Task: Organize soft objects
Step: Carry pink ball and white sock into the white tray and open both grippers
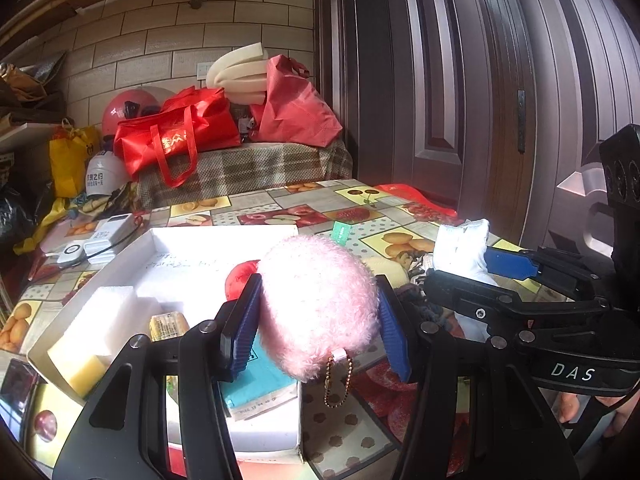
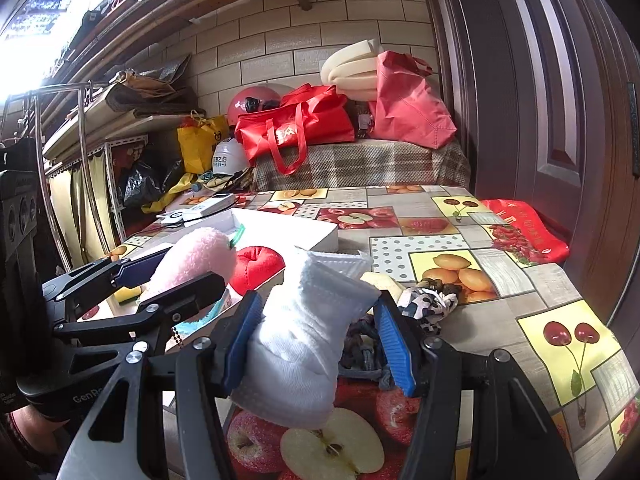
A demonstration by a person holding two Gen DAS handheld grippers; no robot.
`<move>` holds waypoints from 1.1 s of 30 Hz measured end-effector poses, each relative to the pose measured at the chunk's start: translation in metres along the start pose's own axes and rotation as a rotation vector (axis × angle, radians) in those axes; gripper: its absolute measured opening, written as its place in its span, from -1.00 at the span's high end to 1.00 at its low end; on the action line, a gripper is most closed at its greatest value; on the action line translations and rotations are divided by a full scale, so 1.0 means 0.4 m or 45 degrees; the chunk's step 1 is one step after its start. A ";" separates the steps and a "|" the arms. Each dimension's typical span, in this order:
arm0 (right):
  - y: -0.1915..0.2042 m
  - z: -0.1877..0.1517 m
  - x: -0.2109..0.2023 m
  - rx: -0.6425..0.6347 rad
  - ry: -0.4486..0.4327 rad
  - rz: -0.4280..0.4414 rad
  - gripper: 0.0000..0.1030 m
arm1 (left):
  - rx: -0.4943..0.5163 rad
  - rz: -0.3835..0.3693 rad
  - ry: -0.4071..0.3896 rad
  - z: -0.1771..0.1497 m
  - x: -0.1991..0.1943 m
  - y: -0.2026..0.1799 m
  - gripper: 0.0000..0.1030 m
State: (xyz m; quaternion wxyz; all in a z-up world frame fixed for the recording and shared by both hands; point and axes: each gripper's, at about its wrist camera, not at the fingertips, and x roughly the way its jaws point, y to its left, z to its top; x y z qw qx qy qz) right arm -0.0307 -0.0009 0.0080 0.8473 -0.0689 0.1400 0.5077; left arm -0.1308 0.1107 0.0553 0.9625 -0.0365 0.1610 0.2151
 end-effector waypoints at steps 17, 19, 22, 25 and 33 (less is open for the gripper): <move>0.122 -0.005 0.049 -0.111 0.034 0.143 -0.12 | -0.152 0.304 -0.032 -0.029 -0.062 0.283 -0.06; 0.132 -0.005 0.054 -0.114 0.034 0.159 -0.12 | -0.183 0.338 -0.028 -0.032 -0.062 0.317 -0.06; 0.157 -0.003 0.061 -0.130 0.033 0.202 -0.12 | -0.220 0.363 -0.002 -0.036 -0.051 0.348 -0.06; 0.196 -0.002 0.068 -0.174 0.032 0.254 -0.12 | -0.207 0.371 0.017 -0.035 -0.034 0.350 -0.06; 0.303 0.004 0.129 -0.267 0.086 0.374 -0.12 | -0.265 0.374 0.042 -0.036 -0.025 0.377 -0.06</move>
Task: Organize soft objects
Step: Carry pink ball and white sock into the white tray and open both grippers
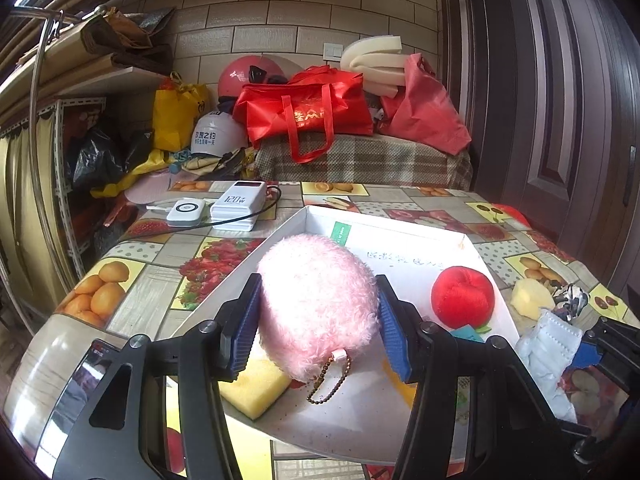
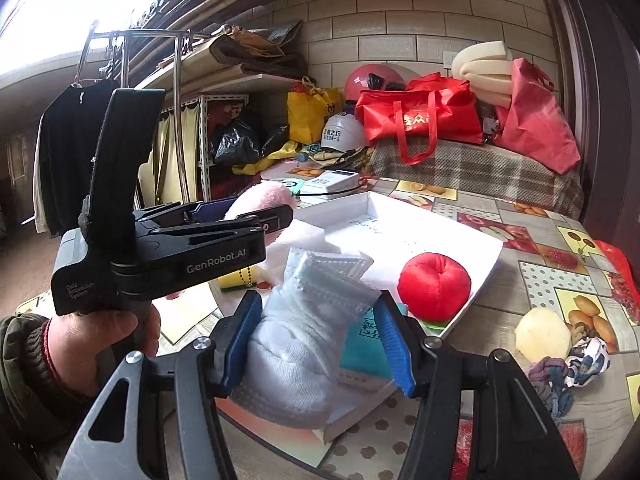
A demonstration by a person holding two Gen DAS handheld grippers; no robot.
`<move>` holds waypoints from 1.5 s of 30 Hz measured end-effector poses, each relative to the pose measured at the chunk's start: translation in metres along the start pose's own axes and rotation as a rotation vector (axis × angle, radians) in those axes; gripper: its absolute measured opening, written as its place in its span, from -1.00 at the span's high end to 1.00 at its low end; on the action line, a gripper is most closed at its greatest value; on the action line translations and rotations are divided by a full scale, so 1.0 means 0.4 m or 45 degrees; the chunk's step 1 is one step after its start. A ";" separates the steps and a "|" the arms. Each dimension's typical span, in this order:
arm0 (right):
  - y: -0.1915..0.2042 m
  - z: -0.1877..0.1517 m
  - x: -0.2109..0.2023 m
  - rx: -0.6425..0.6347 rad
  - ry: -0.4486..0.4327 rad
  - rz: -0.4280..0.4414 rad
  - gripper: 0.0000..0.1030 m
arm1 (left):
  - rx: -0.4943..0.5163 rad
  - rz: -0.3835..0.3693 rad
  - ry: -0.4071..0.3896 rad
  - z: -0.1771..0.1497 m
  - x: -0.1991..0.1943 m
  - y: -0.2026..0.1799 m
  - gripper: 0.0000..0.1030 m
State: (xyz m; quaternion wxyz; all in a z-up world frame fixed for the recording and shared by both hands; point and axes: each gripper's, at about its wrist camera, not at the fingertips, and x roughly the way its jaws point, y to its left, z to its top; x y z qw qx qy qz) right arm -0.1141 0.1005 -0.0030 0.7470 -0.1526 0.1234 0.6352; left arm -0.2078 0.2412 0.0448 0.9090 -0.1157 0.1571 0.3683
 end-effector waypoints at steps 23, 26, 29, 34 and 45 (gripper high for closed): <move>-0.150 0.047 0.174 0.315 0.151 -0.097 -0.01 | -0.022 0.027 0.025 0.005 0.012 0.008 -0.06; -0.119 0.052 0.147 0.247 0.089 -0.090 0.05 | -0.035 0.026 0.019 0.013 0.031 -0.004 -0.06; -0.085 0.060 0.138 0.173 0.055 -0.107 0.10 | -0.060 0.040 0.024 0.024 0.061 -0.012 -0.06; -0.103 0.060 0.142 0.214 0.063 -0.120 -0.06 | -0.089 0.080 0.024 0.028 0.074 -0.010 -0.18; -0.084 0.062 0.121 0.173 0.010 -0.201 -0.99 | -0.135 0.130 -0.090 0.027 0.027 0.008 -1.00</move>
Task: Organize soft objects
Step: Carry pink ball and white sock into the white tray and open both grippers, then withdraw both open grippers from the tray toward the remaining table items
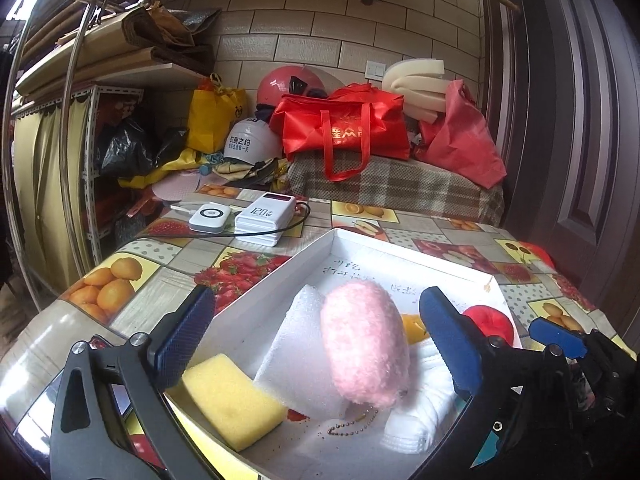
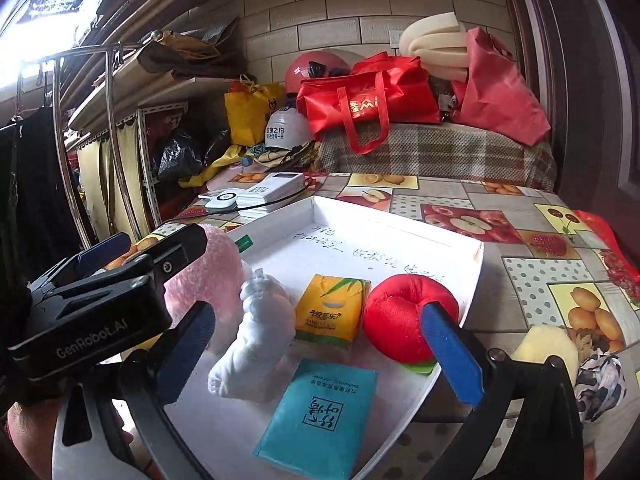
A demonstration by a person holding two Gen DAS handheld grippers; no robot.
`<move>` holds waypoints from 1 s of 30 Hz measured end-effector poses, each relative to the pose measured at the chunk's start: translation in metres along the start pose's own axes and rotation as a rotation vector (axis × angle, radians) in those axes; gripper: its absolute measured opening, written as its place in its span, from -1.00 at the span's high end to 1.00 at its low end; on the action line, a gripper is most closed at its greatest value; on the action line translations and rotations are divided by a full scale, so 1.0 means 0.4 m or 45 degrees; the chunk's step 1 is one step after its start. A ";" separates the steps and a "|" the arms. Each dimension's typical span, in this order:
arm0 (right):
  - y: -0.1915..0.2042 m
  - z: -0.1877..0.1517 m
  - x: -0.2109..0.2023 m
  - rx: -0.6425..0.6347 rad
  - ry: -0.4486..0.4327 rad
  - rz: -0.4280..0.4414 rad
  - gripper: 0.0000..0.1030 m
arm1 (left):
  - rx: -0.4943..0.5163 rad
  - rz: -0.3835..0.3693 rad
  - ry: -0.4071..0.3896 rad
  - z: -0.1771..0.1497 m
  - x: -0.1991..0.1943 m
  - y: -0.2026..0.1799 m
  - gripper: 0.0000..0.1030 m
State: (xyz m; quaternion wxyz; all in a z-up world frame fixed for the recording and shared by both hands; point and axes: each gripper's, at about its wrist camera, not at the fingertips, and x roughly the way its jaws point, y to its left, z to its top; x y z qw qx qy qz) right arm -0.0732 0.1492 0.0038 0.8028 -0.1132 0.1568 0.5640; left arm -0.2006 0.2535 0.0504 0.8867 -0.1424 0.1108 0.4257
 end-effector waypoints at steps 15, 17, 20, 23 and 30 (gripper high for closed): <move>0.007 0.002 -0.006 -0.021 -0.024 -0.013 -1.00 | 0.006 -0.006 -0.017 0.001 -0.006 0.000 -1.00; 0.007 0.002 -0.006 -0.021 -0.025 -0.013 -1.00 | 0.007 -0.007 -0.017 0.001 -0.005 0.000 -1.00; 0.006 0.001 -0.006 -0.022 -0.025 -0.015 -1.00 | 0.006 -0.008 -0.016 0.001 -0.006 0.000 -1.00; 0.006 0.003 -0.008 -0.022 -0.031 -0.018 -1.00 | 0.005 -0.007 -0.017 0.001 -0.006 0.000 -1.00; 0.006 0.003 -0.014 -0.021 -0.043 -0.023 -1.00 | 0.004 -0.007 -0.017 0.001 -0.006 0.002 -1.00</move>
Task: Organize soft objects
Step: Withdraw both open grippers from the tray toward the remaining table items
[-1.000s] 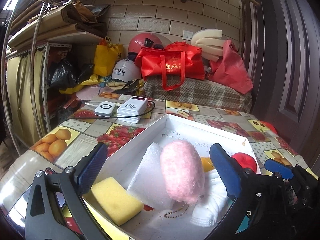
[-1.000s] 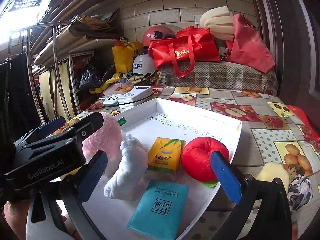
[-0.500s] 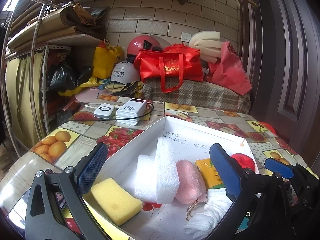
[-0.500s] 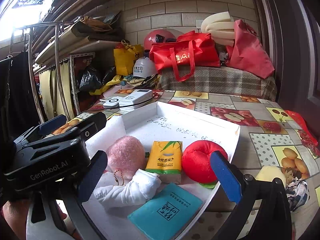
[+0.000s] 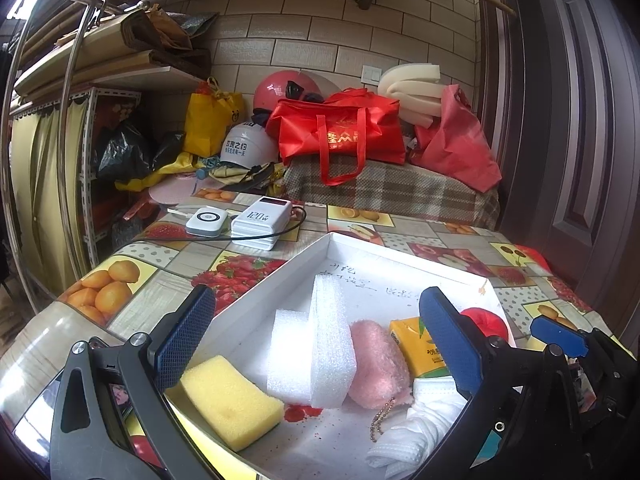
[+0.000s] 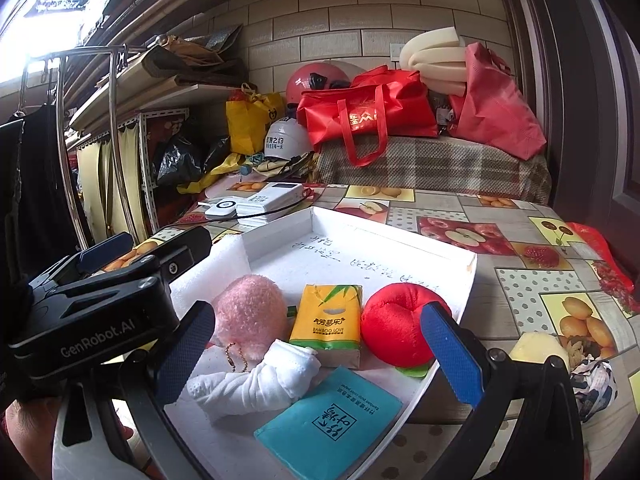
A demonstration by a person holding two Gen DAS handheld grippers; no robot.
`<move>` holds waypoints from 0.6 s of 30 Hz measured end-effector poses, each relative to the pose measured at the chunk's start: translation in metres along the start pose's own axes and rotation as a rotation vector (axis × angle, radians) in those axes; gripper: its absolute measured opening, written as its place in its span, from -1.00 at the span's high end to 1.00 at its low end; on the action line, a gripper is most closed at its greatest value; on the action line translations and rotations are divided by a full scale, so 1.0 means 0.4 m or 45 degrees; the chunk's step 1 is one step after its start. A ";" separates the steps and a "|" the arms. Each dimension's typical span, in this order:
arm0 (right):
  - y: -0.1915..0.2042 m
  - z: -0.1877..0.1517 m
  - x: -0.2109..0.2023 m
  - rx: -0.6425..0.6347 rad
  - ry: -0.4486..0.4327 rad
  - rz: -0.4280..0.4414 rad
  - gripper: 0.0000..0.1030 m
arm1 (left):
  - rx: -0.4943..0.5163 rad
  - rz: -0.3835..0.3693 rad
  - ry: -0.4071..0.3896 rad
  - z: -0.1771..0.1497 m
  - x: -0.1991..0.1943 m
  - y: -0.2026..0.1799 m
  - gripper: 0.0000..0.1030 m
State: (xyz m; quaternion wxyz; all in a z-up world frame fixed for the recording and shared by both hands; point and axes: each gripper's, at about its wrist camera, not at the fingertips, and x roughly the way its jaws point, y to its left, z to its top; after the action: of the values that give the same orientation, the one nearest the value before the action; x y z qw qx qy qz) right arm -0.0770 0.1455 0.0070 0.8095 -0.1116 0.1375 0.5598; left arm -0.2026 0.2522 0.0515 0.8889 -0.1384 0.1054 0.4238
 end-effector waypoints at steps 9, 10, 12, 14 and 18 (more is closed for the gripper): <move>-0.006 -0.004 -0.008 0.015 -0.016 -0.017 -1.00 | -0.001 -0.001 -0.002 0.001 0.000 0.003 -1.00; -0.007 -0.004 -0.009 0.018 -0.015 -0.017 -1.00 | -0.001 0.000 -0.003 0.001 -0.001 0.004 -1.00; -0.014 -0.007 -0.014 0.029 -0.014 -0.014 -1.00 | -0.001 0.006 -0.005 0.001 -0.003 -0.001 -1.00; -0.023 -0.013 -0.024 0.048 -0.011 -0.004 -1.00 | -0.001 0.006 -0.005 0.002 -0.003 -0.004 -1.00; -0.037 -0.023 -0.057 0.068 -0.052 0.006 -1.00 | 0.009 0.004 -0.010 -0.003 -0.006 -0.016 -1.00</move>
State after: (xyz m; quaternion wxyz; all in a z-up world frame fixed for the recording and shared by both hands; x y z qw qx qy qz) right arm -0.0715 0.1171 0.0066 0.8136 -0.0780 0.1361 0.5598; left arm -0.1991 0.2465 0.0523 0.8892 -0.1333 0.1036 0.4252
